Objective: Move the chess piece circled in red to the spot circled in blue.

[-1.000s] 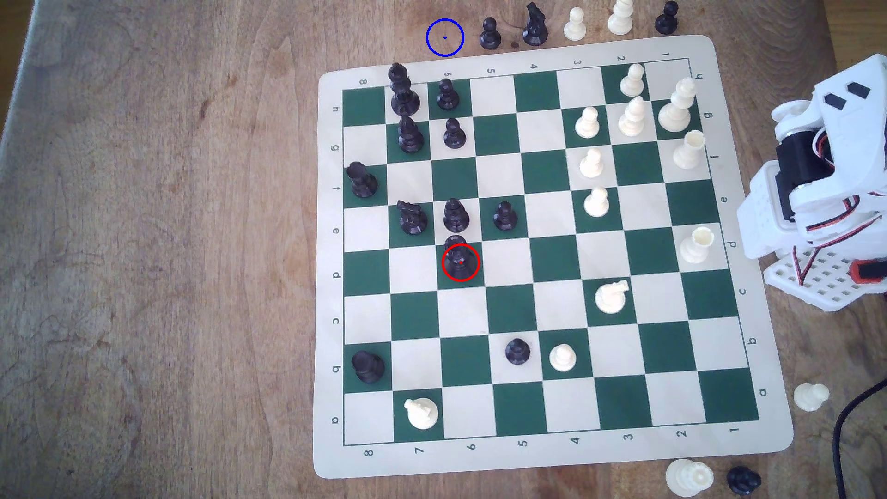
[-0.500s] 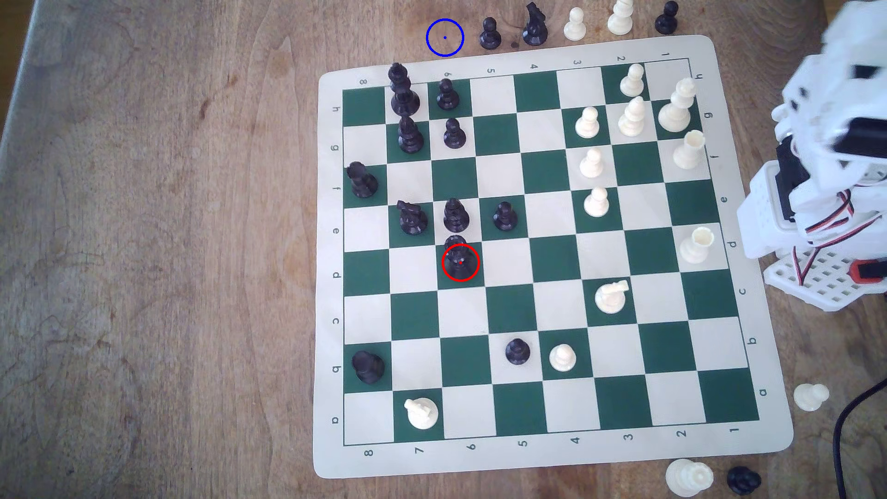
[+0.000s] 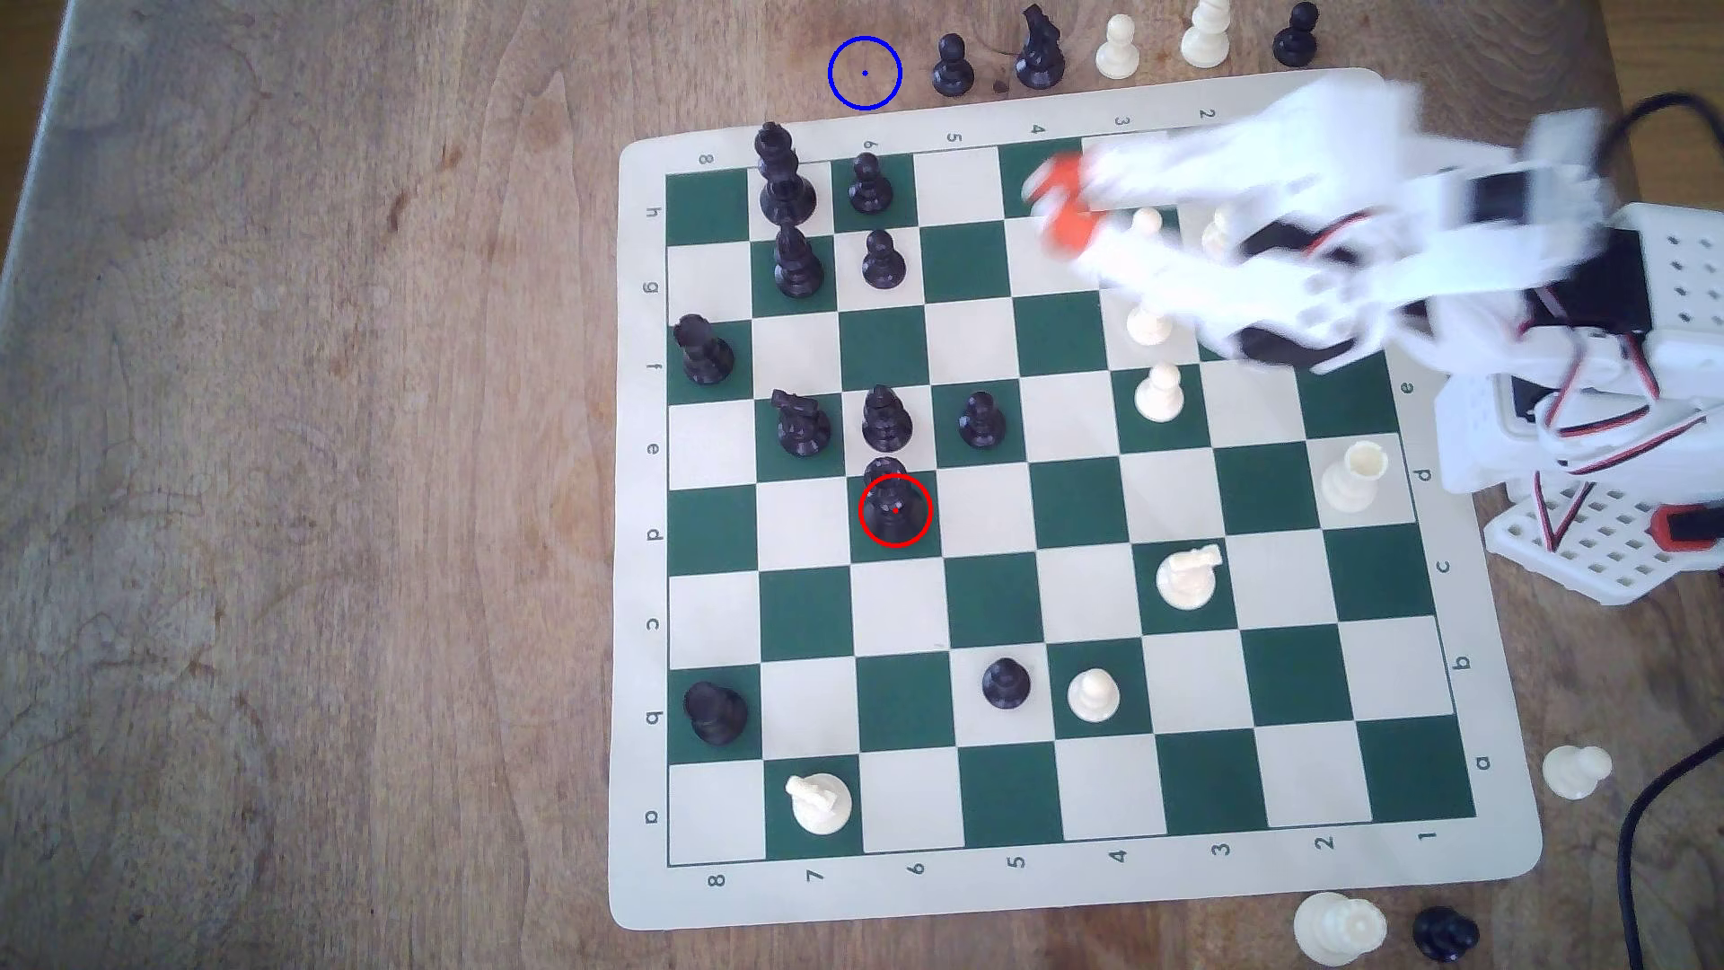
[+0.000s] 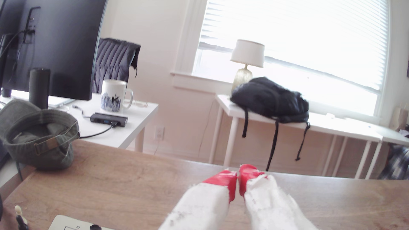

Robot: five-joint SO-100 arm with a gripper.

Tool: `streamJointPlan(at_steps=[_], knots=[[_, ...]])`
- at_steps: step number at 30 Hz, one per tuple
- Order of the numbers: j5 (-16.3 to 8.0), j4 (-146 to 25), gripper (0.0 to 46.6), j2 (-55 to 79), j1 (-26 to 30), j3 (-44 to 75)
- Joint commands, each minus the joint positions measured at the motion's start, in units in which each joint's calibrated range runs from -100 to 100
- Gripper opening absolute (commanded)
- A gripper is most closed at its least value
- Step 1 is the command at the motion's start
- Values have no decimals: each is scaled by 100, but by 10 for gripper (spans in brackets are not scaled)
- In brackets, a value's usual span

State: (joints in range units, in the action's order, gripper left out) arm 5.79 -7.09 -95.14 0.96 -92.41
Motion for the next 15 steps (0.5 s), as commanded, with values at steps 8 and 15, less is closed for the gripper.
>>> streamJointPlan(at_steps=[8,15], knots=[[-503,-3099,37,2180,495,2994],[-1045,-3730,82,4064,768,4490]])
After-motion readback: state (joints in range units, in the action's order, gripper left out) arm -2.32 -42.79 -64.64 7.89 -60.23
